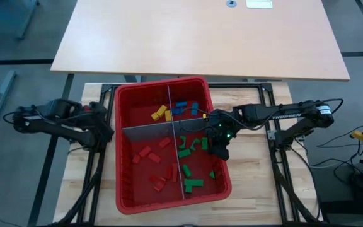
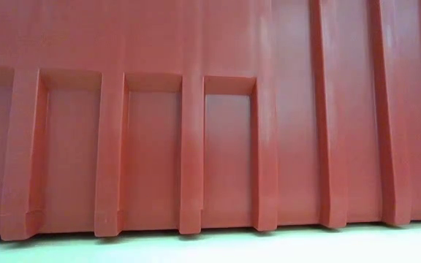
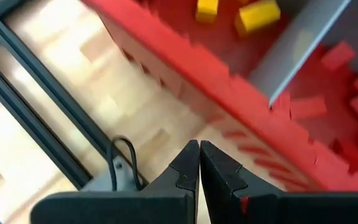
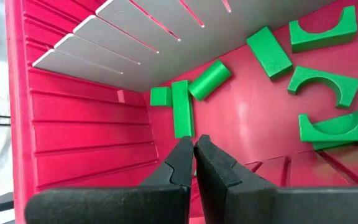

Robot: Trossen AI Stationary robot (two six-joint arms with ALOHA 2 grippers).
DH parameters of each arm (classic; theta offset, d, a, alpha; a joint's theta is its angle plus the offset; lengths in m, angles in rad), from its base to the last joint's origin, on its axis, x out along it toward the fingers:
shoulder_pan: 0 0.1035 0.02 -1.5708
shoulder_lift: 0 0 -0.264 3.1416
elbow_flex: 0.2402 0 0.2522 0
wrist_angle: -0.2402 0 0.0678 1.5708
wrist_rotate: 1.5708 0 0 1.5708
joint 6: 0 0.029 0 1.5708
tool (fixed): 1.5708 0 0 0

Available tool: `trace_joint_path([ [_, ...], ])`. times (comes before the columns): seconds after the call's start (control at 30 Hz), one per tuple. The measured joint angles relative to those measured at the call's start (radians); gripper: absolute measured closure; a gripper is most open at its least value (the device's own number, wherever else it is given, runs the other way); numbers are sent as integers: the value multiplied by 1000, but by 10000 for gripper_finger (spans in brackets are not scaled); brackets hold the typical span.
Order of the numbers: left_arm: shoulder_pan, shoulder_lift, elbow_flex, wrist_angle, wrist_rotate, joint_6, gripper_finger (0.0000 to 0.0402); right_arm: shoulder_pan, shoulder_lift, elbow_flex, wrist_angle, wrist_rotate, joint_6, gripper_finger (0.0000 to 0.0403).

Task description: Sort blocks

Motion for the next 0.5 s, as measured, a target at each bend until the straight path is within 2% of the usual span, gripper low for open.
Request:
trace_joint_path([
  [0.23, 0, 24, -82, 0, 108, -4, 402, 0, 0, 0, 0, 17, 0, 403],
  [0.4, 0, 52, -113, 22, 124, 11, 402, 0, 0, 0, 2, 17, 0, 403],
  [0.5, 0, 71, -128, 109, 125, 62, 402, 0, 0, 0, 2, 17, 0, 403],
])
